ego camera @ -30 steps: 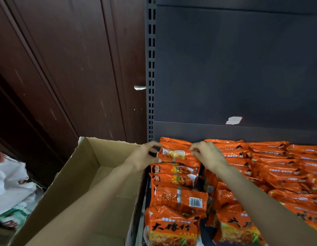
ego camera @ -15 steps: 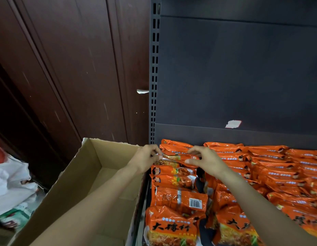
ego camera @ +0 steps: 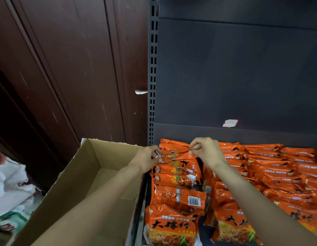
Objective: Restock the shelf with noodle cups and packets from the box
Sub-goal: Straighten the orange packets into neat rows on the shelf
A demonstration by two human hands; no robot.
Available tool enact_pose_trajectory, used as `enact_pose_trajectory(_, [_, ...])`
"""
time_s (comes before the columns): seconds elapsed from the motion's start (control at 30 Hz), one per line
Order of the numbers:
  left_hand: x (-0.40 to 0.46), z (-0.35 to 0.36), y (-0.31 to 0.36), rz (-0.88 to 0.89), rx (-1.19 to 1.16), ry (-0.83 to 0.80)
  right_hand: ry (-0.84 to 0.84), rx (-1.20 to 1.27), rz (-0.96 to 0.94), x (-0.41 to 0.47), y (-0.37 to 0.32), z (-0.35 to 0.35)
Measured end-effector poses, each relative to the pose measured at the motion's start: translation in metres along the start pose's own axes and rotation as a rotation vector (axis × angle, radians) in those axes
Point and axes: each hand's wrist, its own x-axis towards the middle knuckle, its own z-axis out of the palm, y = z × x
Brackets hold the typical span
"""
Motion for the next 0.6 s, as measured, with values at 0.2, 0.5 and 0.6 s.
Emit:
enact_pose_trajectory(0.2, [0.002,-0.004,-0.005,-0.016,0.157,-0.019,-0.244,0.177,-0.015,-0.004,0.006,0.005])
enact_pose_trajectory(0.5, [0.01,0.004,0.025,0.204,0.164,-0.039,-0.055,0.342,-0.027,-0.008,0.004,0.023])
enact_pose_trajectory(0.6, [0.016,0.004,0.022,0.163,0.212,0.053,-0.14,0.403,0.044,-0.01,0.015,0.018])
